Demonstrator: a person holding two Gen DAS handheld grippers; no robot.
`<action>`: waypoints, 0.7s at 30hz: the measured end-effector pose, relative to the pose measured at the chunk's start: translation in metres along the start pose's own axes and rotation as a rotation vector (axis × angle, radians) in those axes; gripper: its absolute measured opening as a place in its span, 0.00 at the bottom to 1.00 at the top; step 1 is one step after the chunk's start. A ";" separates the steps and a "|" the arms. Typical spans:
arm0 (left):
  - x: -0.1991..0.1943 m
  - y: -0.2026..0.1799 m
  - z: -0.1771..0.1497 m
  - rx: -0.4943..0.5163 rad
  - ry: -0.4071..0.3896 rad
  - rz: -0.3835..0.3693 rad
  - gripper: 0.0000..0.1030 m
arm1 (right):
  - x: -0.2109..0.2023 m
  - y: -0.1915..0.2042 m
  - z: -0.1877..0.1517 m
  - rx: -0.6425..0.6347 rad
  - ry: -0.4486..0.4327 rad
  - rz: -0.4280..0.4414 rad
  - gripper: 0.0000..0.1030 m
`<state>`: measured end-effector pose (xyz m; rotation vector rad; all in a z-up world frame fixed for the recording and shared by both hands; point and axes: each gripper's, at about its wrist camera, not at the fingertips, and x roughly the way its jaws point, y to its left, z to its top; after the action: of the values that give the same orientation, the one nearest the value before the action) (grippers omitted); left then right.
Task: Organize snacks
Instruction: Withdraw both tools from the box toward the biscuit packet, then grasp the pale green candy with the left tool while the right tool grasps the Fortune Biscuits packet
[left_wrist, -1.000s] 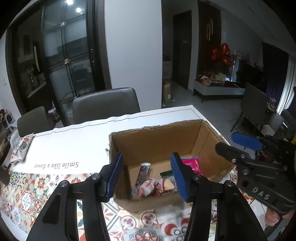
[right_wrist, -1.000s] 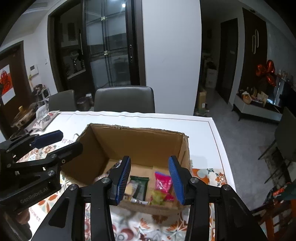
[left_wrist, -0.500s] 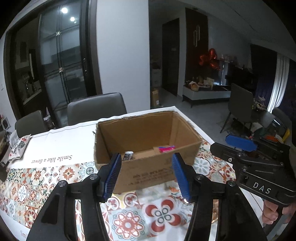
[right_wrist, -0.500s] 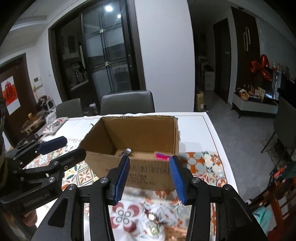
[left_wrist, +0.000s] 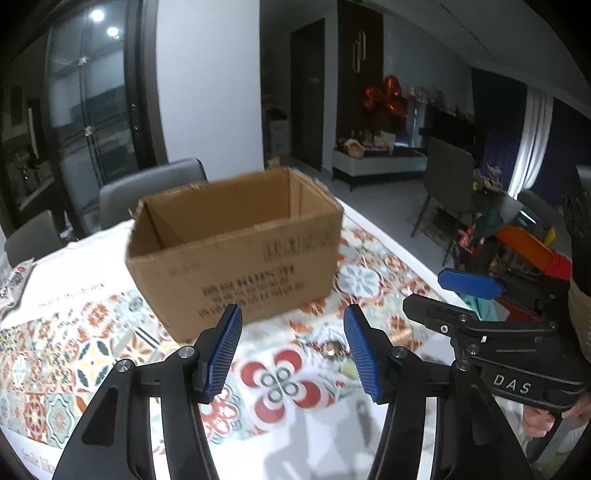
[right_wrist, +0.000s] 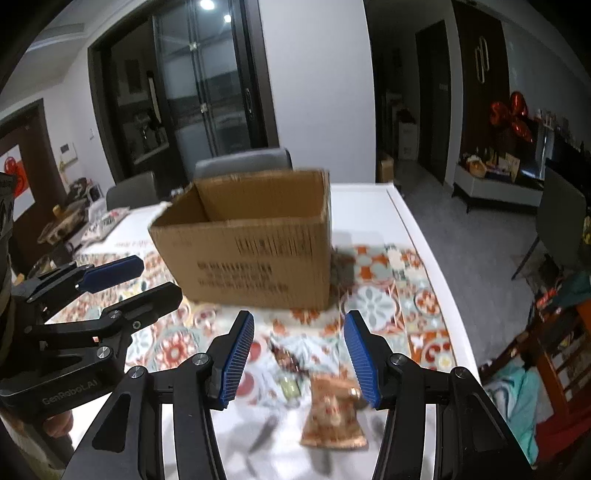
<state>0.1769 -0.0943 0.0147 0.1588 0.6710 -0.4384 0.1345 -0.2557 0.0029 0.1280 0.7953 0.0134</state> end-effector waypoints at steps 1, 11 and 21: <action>0.003 -0.001 -0.004 0.003 0.010 -0.007 0.55 | 0.002 -0.003 -0.004 0.003 0.013 -0.002 0.50; 0.049 -0.014 -0.045 0.038 0.137 -0.106 0.54 | 0.033 -0.018 -0.051 0.022 0.151 -0.027 0.51; 0.084 -0.017 -0.065 0.070 0.212 -0.180 0.54 | 0.058 -0.023 -0.070 0.024 0.231 -0.038 0.50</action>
<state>0.1912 -0.1200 -0.0886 0.2143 0.8823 -0.6244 0.1250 -0.2676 -0.0896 0.1359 1.0284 -0.0173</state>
